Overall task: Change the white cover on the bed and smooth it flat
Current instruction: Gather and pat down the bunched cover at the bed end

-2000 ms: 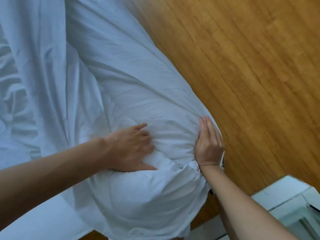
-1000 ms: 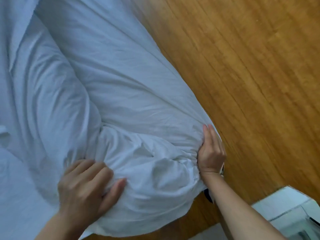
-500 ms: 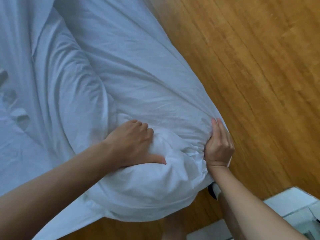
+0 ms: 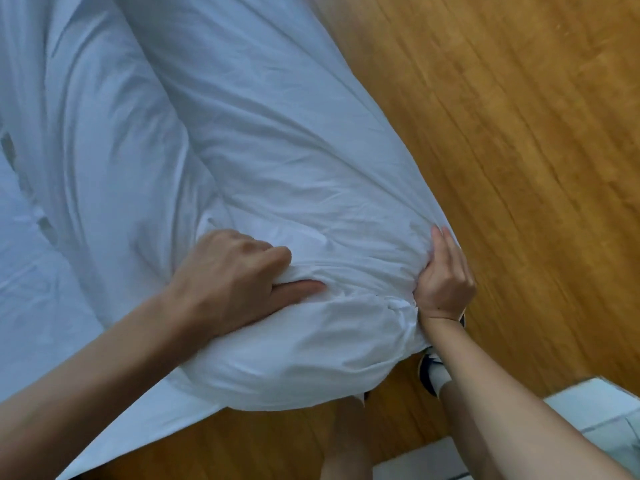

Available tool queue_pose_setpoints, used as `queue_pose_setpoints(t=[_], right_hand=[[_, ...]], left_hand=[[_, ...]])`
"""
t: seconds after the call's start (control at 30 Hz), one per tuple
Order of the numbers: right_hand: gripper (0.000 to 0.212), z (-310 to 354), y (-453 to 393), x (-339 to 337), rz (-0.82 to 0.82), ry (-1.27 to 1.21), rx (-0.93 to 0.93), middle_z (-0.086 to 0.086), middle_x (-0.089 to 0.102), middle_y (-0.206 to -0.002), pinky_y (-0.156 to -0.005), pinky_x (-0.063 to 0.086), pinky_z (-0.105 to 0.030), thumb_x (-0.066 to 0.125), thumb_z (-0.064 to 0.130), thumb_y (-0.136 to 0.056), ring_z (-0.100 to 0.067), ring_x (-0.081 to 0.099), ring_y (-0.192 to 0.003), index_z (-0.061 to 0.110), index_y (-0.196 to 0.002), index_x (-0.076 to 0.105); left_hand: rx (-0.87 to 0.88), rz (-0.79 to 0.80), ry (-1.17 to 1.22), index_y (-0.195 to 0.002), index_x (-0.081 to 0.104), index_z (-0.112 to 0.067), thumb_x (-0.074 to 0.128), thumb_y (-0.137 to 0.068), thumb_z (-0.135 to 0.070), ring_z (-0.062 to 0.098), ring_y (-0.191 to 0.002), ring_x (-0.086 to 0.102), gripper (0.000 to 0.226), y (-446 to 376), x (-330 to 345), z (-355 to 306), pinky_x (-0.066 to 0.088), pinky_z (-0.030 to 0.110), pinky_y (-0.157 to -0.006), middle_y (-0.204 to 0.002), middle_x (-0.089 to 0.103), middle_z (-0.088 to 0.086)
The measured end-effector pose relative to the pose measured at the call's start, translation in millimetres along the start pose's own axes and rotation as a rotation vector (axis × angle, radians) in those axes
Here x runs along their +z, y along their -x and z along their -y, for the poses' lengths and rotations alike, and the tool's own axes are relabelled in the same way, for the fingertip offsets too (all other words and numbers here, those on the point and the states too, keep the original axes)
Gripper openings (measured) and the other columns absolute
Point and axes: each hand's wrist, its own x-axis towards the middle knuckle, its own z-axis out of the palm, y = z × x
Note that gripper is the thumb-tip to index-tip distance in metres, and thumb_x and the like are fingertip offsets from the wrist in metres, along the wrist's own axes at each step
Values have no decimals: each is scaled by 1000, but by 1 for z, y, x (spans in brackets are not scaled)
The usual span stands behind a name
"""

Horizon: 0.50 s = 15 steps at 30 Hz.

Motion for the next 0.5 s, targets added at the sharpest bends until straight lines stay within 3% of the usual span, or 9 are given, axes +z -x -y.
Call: queue_pose_setpoints(t=[0.13, 0.27, 0.4, 0.5], right_hand=[[37, -3, 0, 3, 6, 20, 16, -13, 68, -117, -75, 55, -36, 38, 23, -104, -30, 69, -100, 7, -118, 68], [28, -5, 1, 6, -5, 50, 7, -13, 69, -115, -72, 56, -35, 47, 17, -101, -29, 70, -97, 7, -117, 68], [36, 0, 1, 1, 26, 52, 24, -14, 68, -118, -76, 56, -36, 37, 23, -104, -29, 68, -102, 6, -118, 67], [37, 2, 0, -1, 58, 34, 40, -15, 67, -119, -76, 56, -38, 37, 23, -104, -31, 68, -103, 6, -121, 65]], left_hand=[[32, -239, 67, -46, 33, -14, 56, -94, -42, 22, -35, 33, 60, 21, -36, -13, 32, 29, -42, -42, 30, 5], [-49, -212, 85, -39, 43, -7, 42, -102, -38, 21, -39, 36, 70, 70, -28, -10, 29, 32, -51, -43, 35, 9], [-238, -293, 25, -38, 48, -6, 40, -101, -28, 24, -50, 35, 67, 135, 31, -10, 27, 33, -55, -44, 45, 11], [-230, -314, 42, -43, 51, -9, 42, -98, -32, 22, -52, 36, 60, 130, 40, -7, 29, 33, -55, -48, 47, 5]])
